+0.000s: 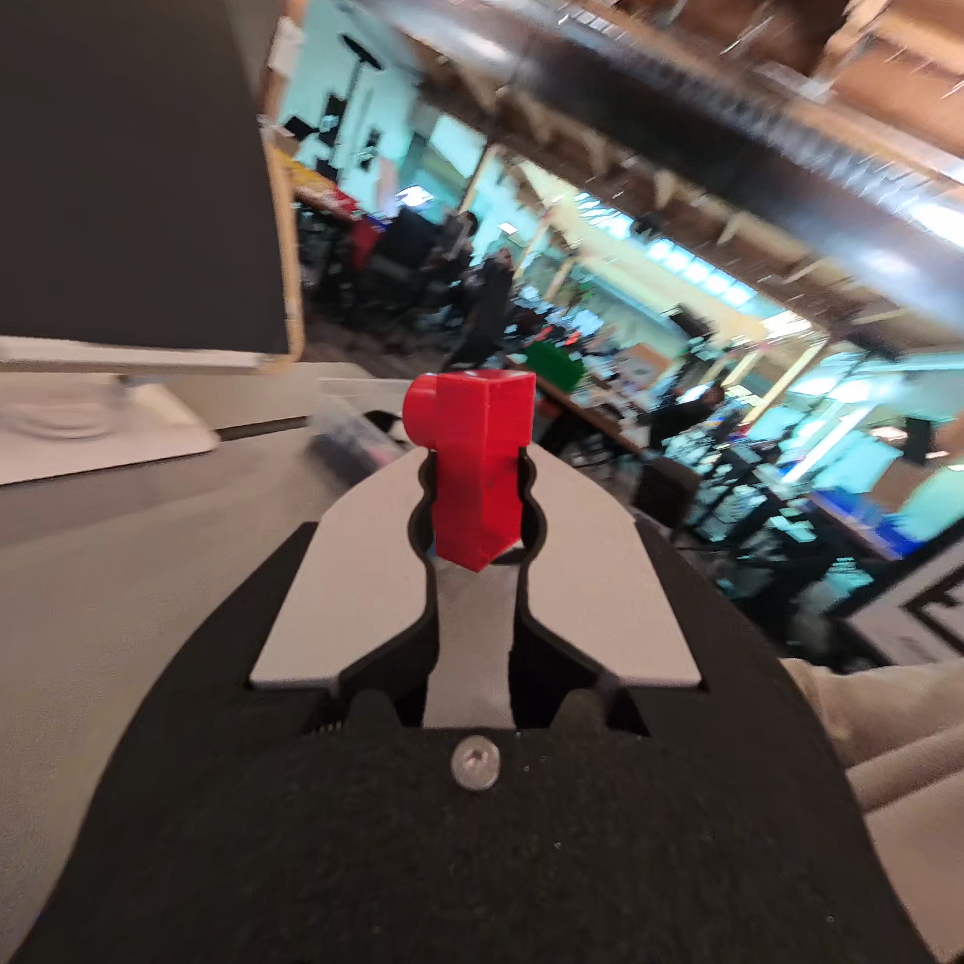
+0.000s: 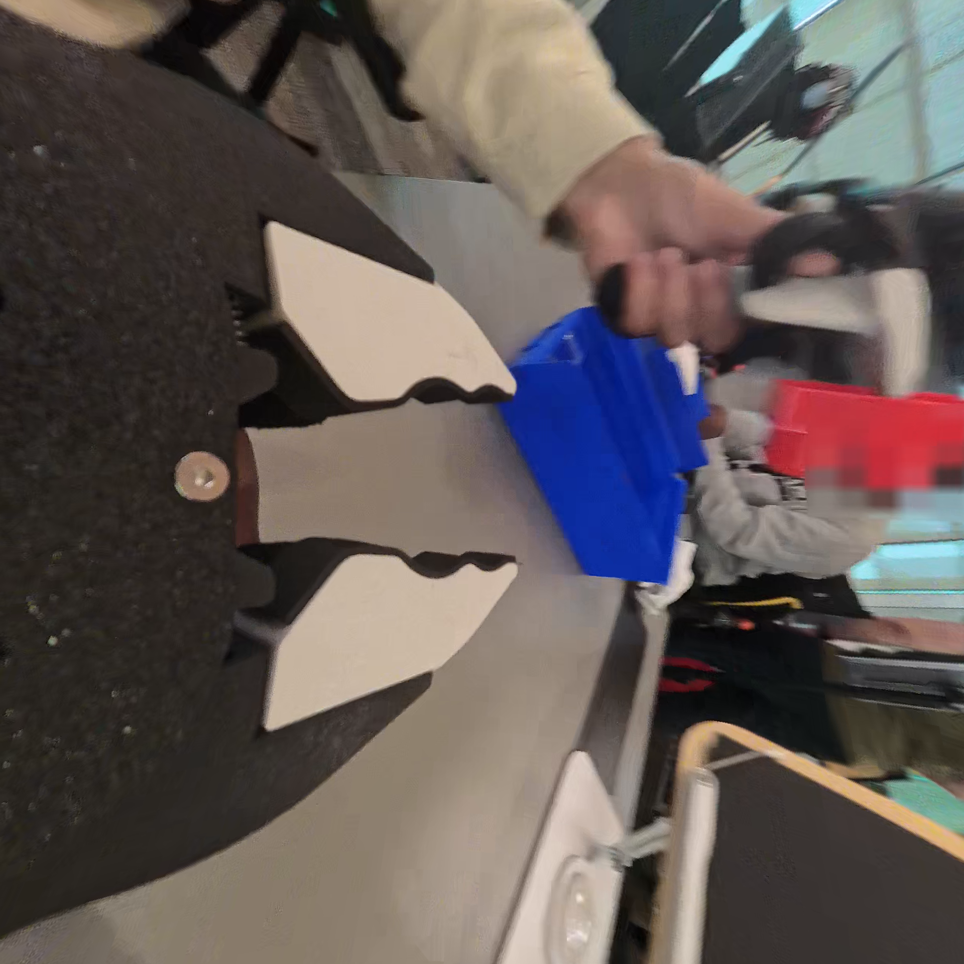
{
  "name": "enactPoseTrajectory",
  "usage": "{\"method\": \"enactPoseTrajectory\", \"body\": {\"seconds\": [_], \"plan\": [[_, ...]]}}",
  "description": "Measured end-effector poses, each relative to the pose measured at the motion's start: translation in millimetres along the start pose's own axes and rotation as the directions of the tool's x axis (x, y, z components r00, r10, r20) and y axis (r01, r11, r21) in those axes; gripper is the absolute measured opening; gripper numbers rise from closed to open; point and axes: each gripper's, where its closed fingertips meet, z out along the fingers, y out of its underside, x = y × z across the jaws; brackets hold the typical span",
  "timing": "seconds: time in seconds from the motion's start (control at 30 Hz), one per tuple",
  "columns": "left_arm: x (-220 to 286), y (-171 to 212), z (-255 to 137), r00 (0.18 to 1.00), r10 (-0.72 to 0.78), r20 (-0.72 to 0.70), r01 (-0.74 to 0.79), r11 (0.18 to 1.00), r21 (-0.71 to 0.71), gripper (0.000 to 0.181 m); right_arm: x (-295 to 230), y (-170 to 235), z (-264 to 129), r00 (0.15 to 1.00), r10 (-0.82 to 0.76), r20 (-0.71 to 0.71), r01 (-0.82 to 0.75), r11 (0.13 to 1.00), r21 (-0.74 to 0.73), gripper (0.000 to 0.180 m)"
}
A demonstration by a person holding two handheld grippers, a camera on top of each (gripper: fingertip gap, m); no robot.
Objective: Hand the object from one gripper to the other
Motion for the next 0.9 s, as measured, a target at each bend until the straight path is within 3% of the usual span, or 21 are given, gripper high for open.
{"method": "enactPoseTrajectory", "body": {"seconds": [0.13,0.2,0.43,0.5,0.63,0.77,0.83,0.9], "plan": [[37.6,17.4,22.8,0.956,-0.148,-0.252,0.167,0.984,0.058,0.029,-6.0,-52.8,30.9,0.996,0.065,0.061,-0.071,0.991,0.113,0.075],[47.7,27.2,28.6,0.927,-0.183,-0.329,0.211,0.976,0.053,0.029,-17.2,-67.7,35.5,0.985,0.106,0.134,-0.128,0.978,0.166,0.074],[58.9,50.4,34.0,0.885,-0.194,-0.423,0.218,0.976,0.008,0.029,-43.7,-73.7,25.5,0.914,0.185,0.362,-0.259,0.951,0.169,0.073],[55.1,52.7,36.8,0.893,-0.203,-0.403,0.225,0.974,0.008,0.029,-32.0,-62.5,30.1,0.942,0.176,0.286,-0.216,0.97,0.115,0.053],[34.1,65.7,45.6,0.946,-0.173,-0.275,0.182,0.983,0.007,0.025,-17.0,-38.4,39.1,0.972,0.168,0.165,-0.166,0.986,-0.024,0.051],[6.2,90.0,53.6,0.983,-0.113,-0.142,0.108,0.993,-0.041,0.024,4.8,-5.2,48.3,1.0,0.012,0.008,-0.012,0.995,-0.102,0.05],[-9.7,102.7,54.8,0.99,-0.1,-0.1,0.091,0.992,-0.092,0.031,24.2,14.5,51.4,0.994,-0.067,-0.084,0.054,0.987,-0.153,0.05],[-26.5,104.4,52.5,0.994,-0.088,-0.065,0.081,0.991,-0.11,0.05,48.8,30.5,51.5,0.973,-0.148,-0.175,0.106,0.969,-0.225,0.05]]}}
